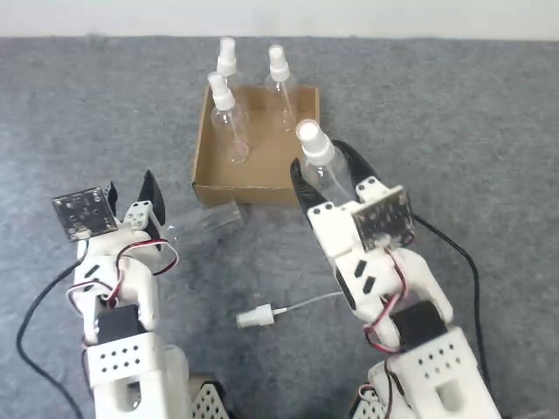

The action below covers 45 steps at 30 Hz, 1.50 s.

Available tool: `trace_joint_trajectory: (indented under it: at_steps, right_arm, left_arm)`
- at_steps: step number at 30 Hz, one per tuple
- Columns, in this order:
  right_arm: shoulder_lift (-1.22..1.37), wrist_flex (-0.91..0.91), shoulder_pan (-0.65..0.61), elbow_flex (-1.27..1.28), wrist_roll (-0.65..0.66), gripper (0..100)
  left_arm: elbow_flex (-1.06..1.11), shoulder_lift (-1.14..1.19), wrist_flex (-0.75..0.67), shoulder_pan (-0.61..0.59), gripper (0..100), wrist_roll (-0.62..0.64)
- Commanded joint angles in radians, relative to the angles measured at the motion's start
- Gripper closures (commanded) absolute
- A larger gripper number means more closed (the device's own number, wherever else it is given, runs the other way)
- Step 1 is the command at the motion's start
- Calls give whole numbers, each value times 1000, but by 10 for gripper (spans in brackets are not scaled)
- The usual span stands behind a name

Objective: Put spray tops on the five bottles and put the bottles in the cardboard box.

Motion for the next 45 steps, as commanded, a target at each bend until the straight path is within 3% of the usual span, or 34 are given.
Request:
trace_joint_trajectory:
  at_steps: [1, 7, 13, 19, 35, 45]
  right_arm:
    - [127, -133, 7, -77, 14, 991]
    - [271, -286, 7, -89, 14, 991]
    - [440, -309, 7, -212, 11, 991]
    - [608, -317, 8, -350, -157, 991]
    - [1027, -872, 15, -371, -186, 991]
    - [1319, -980, 65, -537, -189, 991]
  left_arm:
    - [-12, -15, -37, -5, 808, 3]
    - [-12, -15, -37, -5, 808, 3]
    - [-12, -15, -37, -5, 808, 3]
    - [-12, -15, -37, -5, 808, 3]
    - [-12, -15, -37, -5, 808, 3]
    - [-12, -15, -37, -5, 808, 3]
